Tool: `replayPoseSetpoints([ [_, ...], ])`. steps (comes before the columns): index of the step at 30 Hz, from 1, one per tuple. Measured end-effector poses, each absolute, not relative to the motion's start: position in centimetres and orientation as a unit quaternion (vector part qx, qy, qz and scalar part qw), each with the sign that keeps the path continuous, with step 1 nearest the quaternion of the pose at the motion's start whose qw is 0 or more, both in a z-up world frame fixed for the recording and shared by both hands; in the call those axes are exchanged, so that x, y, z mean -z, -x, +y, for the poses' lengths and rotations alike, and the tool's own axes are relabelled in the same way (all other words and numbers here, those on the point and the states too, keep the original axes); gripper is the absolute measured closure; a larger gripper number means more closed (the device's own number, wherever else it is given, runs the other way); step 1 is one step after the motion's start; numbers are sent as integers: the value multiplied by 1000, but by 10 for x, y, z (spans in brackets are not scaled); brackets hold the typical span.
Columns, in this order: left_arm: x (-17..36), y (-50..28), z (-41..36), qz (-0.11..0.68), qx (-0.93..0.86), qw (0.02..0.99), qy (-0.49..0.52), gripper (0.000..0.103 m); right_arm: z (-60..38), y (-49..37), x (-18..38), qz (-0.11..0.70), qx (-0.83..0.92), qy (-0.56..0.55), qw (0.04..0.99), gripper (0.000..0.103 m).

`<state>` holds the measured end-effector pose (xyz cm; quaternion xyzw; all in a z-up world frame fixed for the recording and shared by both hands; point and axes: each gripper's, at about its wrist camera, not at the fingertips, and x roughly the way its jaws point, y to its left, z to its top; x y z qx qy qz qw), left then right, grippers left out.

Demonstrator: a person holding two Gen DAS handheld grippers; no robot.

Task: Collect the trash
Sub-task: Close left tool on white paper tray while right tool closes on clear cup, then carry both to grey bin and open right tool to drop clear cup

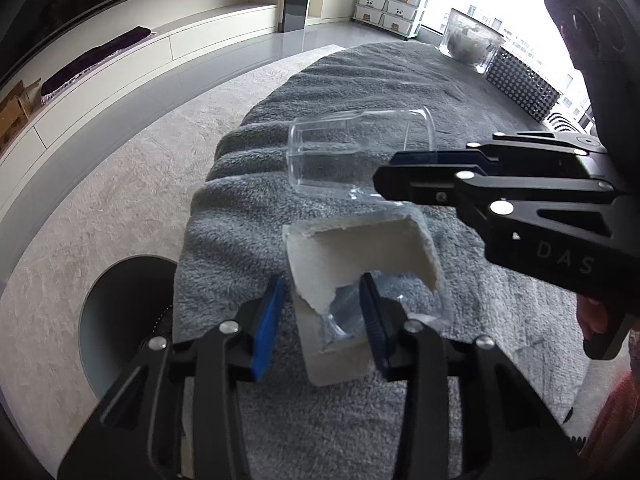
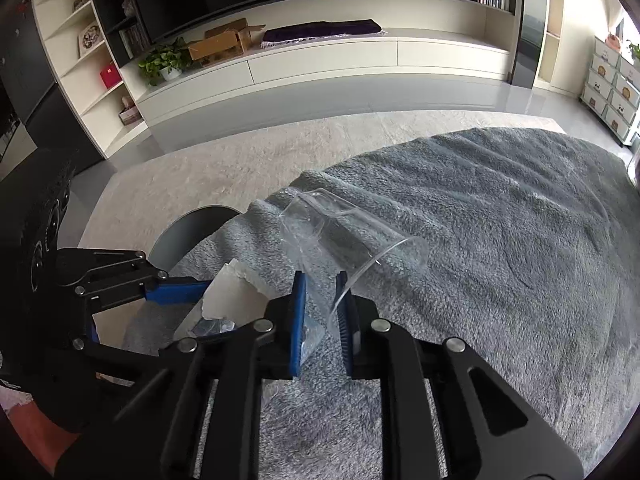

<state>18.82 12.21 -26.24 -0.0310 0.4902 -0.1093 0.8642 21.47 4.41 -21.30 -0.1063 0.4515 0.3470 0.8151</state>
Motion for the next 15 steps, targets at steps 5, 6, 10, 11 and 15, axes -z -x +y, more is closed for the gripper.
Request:
replayPoseSetpoints([
  [5,259,-186,119,486,116,866,27,73,44,-209,204,439,-350,107,820,101],
  [6,258,-185,120,485,117,866,29,73,43,-208,202,437,-349,106,822,101],
  [10,253,-182,118,481,120,868,30,74,34,-205,195,433,-340,104,828,101],
  [11,252,-182,117,480,120,869,29,74,33,-204,194,433,-339,103,829,101],
  [15,247,-177,114,475,118,872,27,75,23,-200,186,429,-329,102,835,101],
])
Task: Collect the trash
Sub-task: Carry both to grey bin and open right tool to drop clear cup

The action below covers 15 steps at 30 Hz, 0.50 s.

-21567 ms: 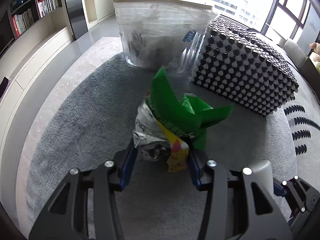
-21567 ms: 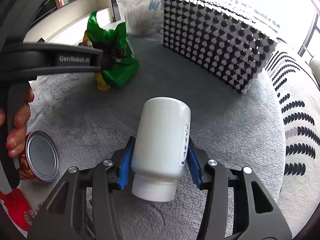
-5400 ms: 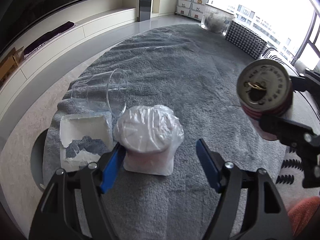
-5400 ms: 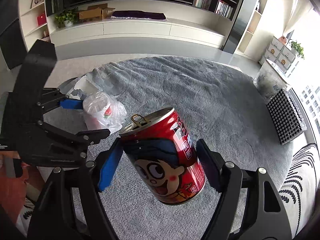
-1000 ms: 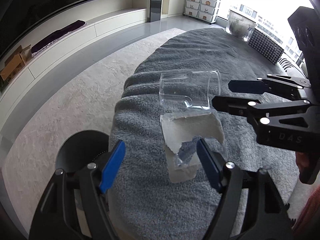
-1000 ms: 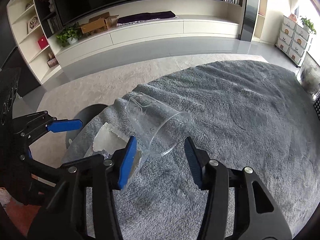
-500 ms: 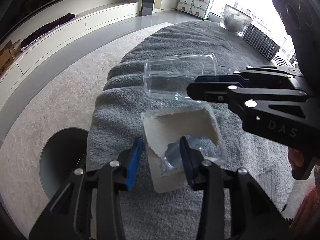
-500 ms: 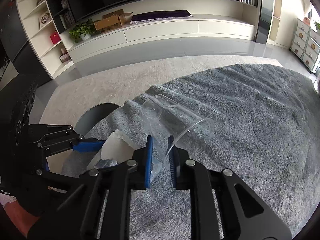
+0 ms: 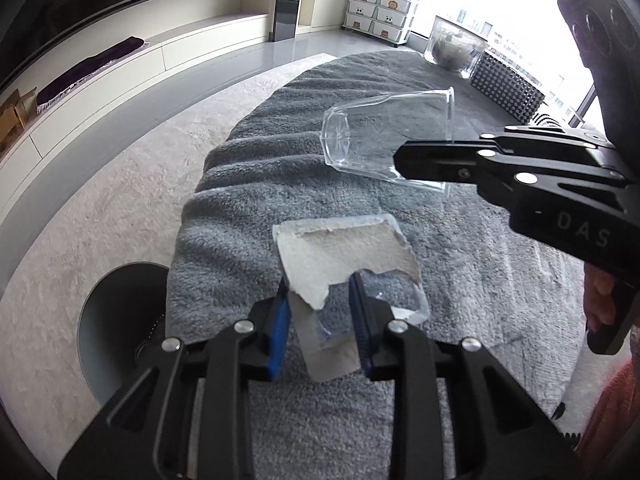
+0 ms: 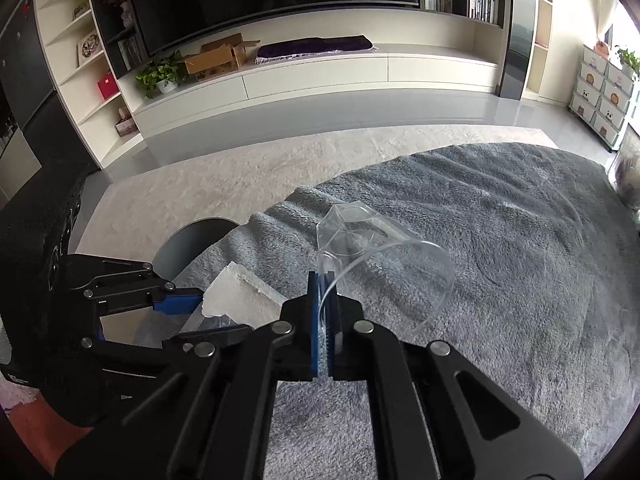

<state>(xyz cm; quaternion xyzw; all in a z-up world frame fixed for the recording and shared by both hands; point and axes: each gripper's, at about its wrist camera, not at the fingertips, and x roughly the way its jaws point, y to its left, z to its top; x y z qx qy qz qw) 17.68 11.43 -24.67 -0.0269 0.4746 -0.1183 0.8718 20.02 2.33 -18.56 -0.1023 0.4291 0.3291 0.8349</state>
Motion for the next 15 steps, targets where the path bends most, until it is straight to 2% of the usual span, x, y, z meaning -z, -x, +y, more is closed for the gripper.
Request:
replayPoseSetpoints([
  [15,213,-152,110,448,101,888,23,76,-10,-159,156,413,-298,89,856,101],
])
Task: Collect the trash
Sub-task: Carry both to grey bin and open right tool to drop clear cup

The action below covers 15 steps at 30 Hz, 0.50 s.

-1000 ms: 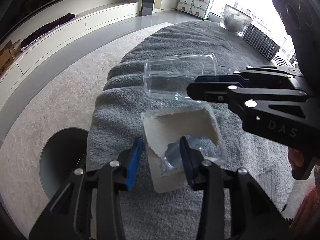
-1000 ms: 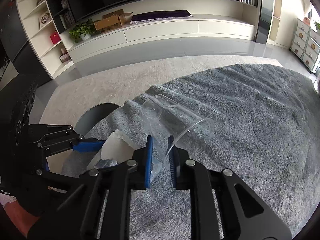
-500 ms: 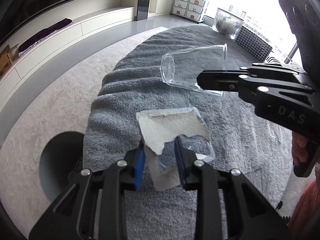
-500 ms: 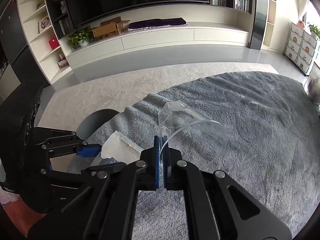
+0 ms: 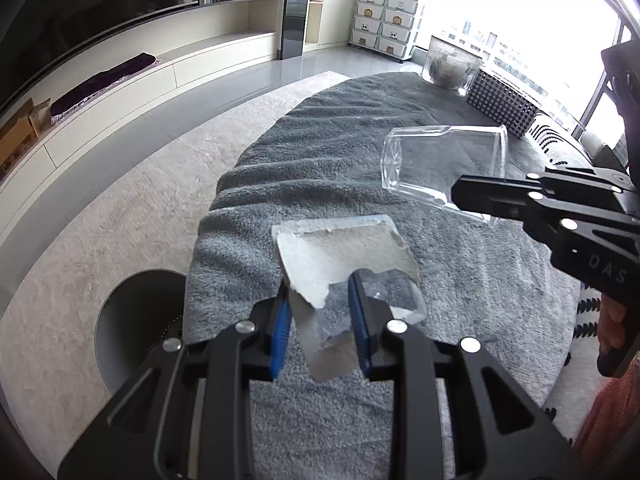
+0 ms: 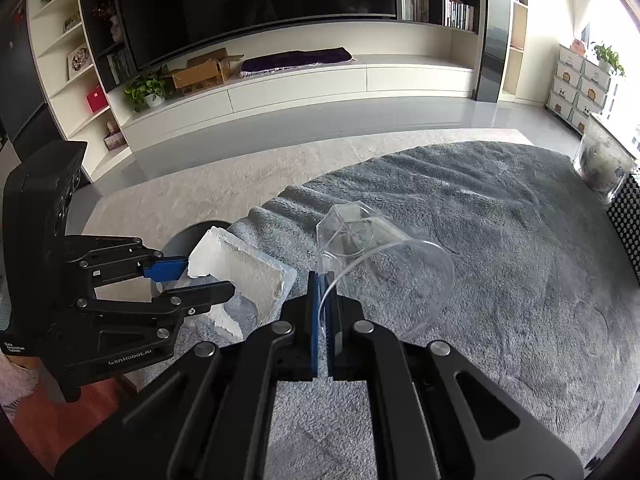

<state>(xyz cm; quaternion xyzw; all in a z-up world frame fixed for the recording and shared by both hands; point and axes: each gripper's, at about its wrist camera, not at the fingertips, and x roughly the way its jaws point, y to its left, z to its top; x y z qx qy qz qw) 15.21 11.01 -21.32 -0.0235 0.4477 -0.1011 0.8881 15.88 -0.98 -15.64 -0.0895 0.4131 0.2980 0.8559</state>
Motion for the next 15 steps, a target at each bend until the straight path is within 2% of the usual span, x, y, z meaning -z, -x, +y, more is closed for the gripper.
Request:
replayPoseSetpoints([
  [15,172,-98,119,426,85,900,32,76,-20,-93,116,393,-293,88,867,101],
])
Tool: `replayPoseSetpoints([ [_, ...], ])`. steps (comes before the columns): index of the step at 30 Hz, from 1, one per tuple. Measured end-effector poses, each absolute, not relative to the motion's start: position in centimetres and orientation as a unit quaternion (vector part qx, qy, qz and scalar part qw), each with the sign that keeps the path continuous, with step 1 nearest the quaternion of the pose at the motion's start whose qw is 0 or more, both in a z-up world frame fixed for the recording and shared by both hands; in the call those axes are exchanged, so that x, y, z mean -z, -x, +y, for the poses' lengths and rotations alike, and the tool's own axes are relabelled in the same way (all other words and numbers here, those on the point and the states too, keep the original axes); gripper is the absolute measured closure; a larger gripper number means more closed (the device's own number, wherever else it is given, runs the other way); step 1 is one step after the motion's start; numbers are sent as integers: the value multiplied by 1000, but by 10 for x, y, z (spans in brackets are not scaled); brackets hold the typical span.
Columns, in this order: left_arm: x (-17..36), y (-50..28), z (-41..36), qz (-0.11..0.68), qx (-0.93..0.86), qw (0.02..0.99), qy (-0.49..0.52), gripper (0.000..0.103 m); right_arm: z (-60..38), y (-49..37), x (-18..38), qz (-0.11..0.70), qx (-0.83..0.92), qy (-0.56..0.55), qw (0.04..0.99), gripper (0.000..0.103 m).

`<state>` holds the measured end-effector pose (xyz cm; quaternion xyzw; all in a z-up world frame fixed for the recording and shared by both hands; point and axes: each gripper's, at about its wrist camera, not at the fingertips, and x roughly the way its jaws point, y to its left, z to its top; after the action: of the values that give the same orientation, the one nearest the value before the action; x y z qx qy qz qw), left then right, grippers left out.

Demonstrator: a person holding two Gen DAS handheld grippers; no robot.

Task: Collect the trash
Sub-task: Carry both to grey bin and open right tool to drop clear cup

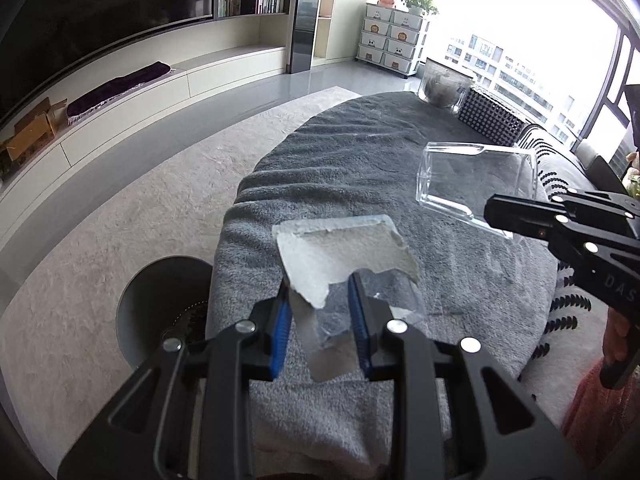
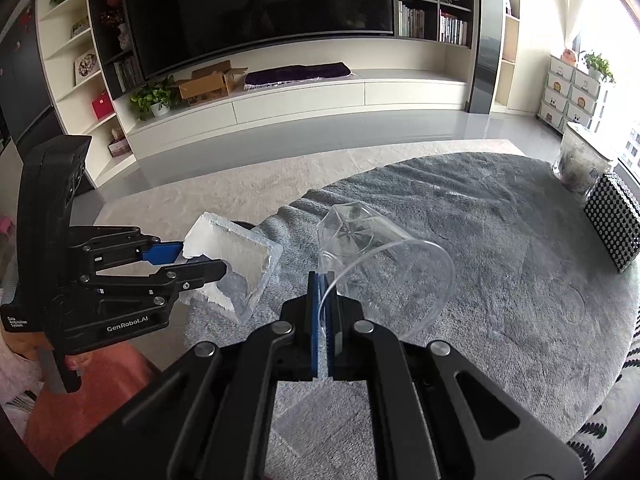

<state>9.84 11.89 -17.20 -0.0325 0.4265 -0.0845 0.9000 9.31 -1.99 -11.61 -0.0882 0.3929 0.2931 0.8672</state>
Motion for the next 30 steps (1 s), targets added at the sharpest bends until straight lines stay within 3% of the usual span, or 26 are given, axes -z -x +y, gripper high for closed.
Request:
replayPoseSetpoints([
  [14,146,-42,167,399,47,914,50,76,17,-34,98,374,-318,107,865,101],
  [30,160,-7,249,398,-33,912,90,76,96,-8,113,385,-368,129,836,101],
])
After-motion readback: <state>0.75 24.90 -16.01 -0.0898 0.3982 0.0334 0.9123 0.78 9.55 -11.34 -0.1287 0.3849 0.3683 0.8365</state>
